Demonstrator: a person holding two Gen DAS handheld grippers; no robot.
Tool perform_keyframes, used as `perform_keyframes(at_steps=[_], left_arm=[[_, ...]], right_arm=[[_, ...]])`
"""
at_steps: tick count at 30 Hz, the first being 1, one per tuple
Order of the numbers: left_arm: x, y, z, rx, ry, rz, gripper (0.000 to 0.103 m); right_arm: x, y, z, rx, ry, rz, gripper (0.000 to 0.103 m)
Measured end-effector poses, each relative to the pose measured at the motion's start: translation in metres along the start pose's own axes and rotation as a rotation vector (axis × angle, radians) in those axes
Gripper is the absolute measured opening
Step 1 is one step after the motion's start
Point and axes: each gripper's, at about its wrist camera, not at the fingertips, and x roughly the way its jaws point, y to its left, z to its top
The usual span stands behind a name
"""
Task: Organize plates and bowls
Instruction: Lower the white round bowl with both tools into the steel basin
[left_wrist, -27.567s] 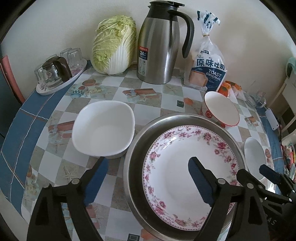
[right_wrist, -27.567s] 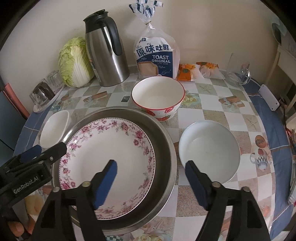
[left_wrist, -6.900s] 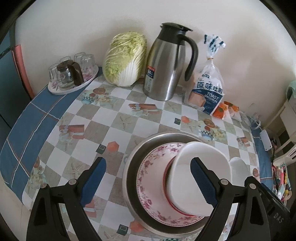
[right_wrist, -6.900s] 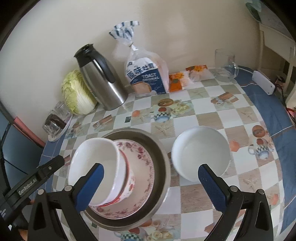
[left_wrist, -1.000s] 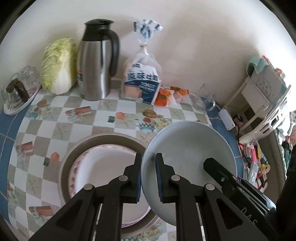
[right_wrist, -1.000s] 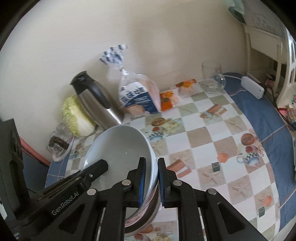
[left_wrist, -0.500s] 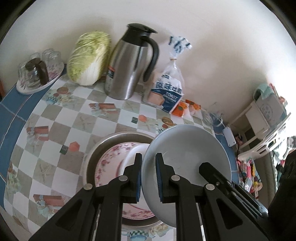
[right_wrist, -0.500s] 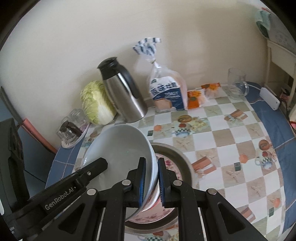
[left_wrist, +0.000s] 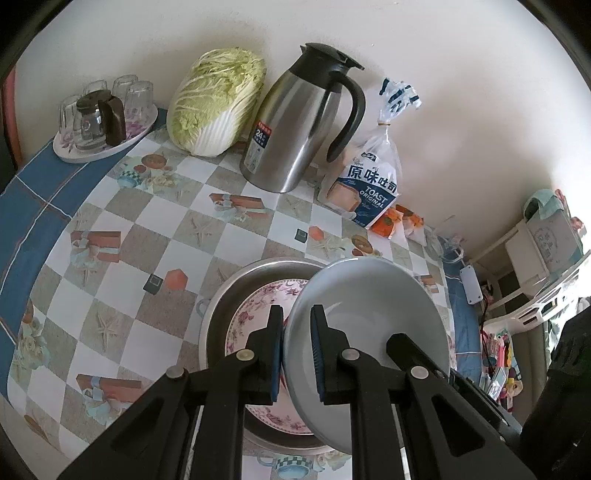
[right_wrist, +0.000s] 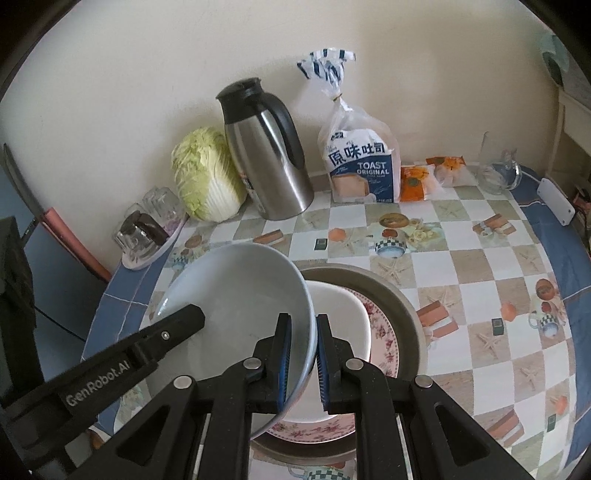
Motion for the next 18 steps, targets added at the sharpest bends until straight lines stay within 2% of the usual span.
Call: perform_keyframes(at_steps=[18], left_arm=[[0.018,-0.009,-0.004,0.037,0.038,0.013,0.014]], right_arm=[[0.012,-0.015,-0.001,0.022,0.019,-0.024,0.014]])
